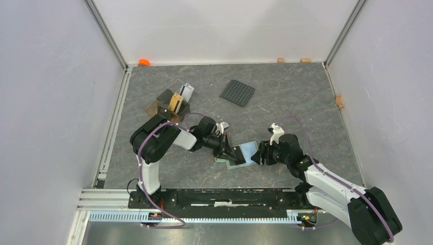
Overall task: Put the credit cards into the card holder
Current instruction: Insert the credit card into the card holder.
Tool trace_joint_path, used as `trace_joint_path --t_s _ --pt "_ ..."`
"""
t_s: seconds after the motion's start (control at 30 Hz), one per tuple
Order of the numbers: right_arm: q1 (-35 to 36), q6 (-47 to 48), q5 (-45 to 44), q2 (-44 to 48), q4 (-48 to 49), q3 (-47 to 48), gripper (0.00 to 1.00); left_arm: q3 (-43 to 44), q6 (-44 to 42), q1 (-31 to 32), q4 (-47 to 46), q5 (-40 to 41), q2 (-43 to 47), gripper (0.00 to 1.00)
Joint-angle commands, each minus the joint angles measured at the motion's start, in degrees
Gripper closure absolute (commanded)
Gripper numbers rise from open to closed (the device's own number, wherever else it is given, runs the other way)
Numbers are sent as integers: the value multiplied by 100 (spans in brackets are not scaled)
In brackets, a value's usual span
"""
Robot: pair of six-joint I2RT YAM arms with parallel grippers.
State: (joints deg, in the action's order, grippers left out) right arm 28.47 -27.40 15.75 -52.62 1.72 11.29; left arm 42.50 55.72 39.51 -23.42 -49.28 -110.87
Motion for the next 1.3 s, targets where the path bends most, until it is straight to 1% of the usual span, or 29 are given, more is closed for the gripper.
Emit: trace_joint_path --t_s 0.0,0.67,0.8,1.27 --pt "6 -138 117 -119 -216 -211 35 -11 29 -48 -121 -124 -247 98" --pt "1 -131 205 -133 -151 -229 35 333 -159 -48 -263 -223 -740 98" --pt "7 -143 208 -135 -128 -241 35 291 17 -40 -501 -294 -782 98" --pt "10 -125 48 -65 -158 -186 36 -97 518 -33 -766 -346 -803 98"
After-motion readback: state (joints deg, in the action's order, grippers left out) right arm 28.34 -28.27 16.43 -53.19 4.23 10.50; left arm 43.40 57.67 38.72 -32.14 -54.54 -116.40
